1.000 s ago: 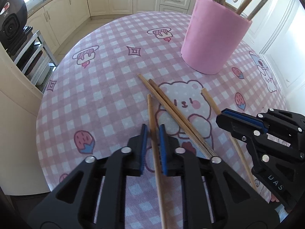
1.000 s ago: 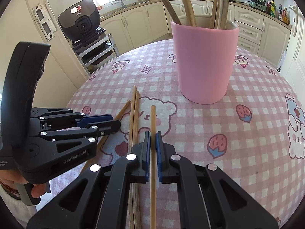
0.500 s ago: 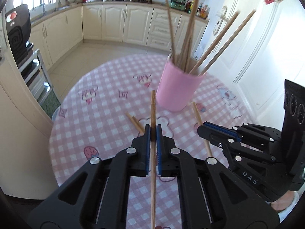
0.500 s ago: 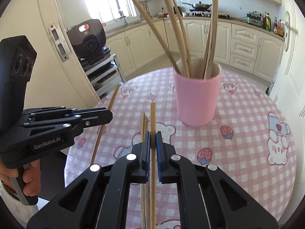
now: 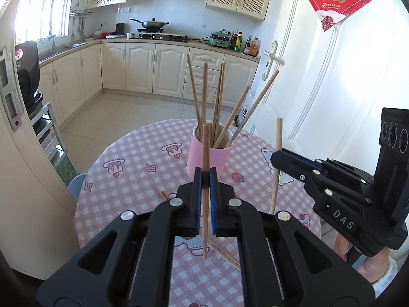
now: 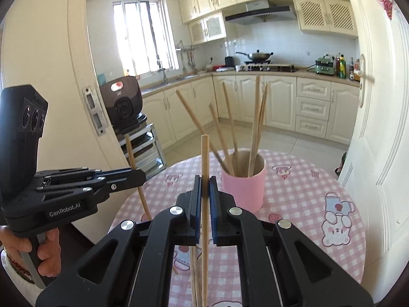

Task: Organize utensils
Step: 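Lower the chopsticks into the pink cup and open both tools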

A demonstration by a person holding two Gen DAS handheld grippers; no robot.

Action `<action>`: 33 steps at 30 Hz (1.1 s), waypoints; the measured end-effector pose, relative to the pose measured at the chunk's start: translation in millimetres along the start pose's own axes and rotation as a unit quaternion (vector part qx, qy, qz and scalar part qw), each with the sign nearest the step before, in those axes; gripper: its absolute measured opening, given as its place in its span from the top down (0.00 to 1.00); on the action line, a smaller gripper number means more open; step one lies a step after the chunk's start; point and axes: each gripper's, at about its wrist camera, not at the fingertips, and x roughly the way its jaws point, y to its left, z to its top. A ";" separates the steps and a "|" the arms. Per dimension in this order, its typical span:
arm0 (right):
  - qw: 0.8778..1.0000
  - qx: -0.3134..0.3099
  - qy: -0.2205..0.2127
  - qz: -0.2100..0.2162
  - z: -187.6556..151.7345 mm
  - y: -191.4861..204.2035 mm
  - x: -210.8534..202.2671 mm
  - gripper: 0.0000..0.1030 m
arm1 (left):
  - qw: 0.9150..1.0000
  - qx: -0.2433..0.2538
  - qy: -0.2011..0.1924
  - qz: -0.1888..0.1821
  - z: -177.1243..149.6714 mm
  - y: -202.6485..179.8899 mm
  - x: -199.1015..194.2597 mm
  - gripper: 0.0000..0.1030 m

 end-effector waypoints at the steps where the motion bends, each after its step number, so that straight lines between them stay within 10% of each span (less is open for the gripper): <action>1: 1.000 0.003 -0.010 -0.006 1.2 -2.4 -2.7 0.95 | 1.000 0.000 -0.005 -0.001 1.2 -0.9 -1.7 0.94; 33: 0.972 0.037 -0.210 -0.104 92.7 -74.2 23.5 0.95 | 0.986 0.001 -0.164 0.006 121.4 -9.3 -15.0 0.94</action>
